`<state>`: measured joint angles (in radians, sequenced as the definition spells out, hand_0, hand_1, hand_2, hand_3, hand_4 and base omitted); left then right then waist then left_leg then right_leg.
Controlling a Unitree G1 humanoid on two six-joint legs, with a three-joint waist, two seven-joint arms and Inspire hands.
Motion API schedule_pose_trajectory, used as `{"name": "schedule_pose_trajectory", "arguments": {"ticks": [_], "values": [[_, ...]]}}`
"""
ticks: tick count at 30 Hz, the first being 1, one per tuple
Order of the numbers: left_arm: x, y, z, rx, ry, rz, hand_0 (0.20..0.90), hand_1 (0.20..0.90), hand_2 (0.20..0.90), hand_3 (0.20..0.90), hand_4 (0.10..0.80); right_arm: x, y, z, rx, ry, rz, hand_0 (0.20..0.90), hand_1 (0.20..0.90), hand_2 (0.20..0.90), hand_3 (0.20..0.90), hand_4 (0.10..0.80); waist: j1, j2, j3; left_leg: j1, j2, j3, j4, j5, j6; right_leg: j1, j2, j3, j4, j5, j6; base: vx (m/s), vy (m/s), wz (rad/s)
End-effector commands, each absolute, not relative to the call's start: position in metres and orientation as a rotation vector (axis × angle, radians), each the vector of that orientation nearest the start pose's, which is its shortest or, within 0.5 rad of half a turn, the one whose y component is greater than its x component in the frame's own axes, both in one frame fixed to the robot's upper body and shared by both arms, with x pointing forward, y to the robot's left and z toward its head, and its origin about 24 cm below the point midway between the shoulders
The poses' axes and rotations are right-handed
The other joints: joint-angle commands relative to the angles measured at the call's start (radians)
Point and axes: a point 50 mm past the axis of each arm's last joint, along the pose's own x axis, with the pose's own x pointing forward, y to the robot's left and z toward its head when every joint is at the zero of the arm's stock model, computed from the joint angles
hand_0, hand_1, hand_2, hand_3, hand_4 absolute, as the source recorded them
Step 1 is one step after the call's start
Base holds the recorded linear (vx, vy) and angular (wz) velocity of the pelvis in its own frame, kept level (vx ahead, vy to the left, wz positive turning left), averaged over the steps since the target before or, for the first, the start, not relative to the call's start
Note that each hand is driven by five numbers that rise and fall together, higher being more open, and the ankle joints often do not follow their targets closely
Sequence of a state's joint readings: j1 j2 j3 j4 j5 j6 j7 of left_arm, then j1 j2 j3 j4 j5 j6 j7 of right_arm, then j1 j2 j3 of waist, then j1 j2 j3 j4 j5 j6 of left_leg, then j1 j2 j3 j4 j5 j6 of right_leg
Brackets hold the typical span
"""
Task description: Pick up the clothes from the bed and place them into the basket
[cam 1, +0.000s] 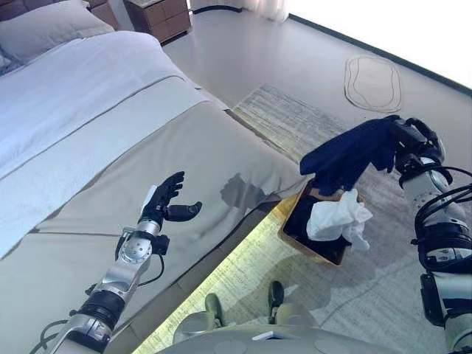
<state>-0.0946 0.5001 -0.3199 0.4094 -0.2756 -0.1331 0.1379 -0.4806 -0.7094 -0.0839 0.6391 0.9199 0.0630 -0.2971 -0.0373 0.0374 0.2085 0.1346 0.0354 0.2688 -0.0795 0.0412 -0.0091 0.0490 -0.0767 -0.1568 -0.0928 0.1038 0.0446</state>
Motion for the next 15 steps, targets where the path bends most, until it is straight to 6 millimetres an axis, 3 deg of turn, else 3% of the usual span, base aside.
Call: {"name": "schedule_pose_trajectory", "arguments": {"ticks": [1, 8, 15], "values": [[0.271, 0.209, 0.023, 0.319, 0.048, -0.068, 0.900, 0.900, 0.900, 0.900, 0.800, 0.320, -0.364, 0.170, 0.086, -0.144, -0.650, 0.300, 0.300, 0.300, 0.200, 0.100, -0.008, 0.003, -0.051, -0.033, -0.001, -0.083, 0.059, -0.095, -0.029, 0.008, 0.011, -0.012, 0.043, -0.080, 0.017, -0.007, -0.006, -0.10], [0.270, 0.208, 0.018, 0.304, 0.059, -0.063, 0.900, 0.900, 0.900, 0.900, 0.800, 0.317, -0.369, 0.164, -0.335, 0.003, -0.605, 0.300, 0.300, 0.300, 0.200, 0.100, -0.033, 0.024, -0.037, -0.039, 0.006, -0.057, 0.059, -0.089, -0.038, -0.006, 0.010, -0.007, 0.042, -0.081, 0.019, 0.000, -0.005, -0.07], [0.273, 0.201, 0.023, 0.302, 0.034, -0.082, 0.900, 0.900, 0.900, 0.900, 0.800, 0.311, -0.376, 0.149, -0.414, 0.093, -0.587, 0.300, 0.300, 0.300, 0.200, 0.100, -0.044, 0.032, -0.016, -0.050, 0.017, -0.037, 0.070, -0.089, -0.045, -0.018, 0.010, -0.007, 0.047, -0.084, 0.017, -0.028, -0.022, -0.08]]}}
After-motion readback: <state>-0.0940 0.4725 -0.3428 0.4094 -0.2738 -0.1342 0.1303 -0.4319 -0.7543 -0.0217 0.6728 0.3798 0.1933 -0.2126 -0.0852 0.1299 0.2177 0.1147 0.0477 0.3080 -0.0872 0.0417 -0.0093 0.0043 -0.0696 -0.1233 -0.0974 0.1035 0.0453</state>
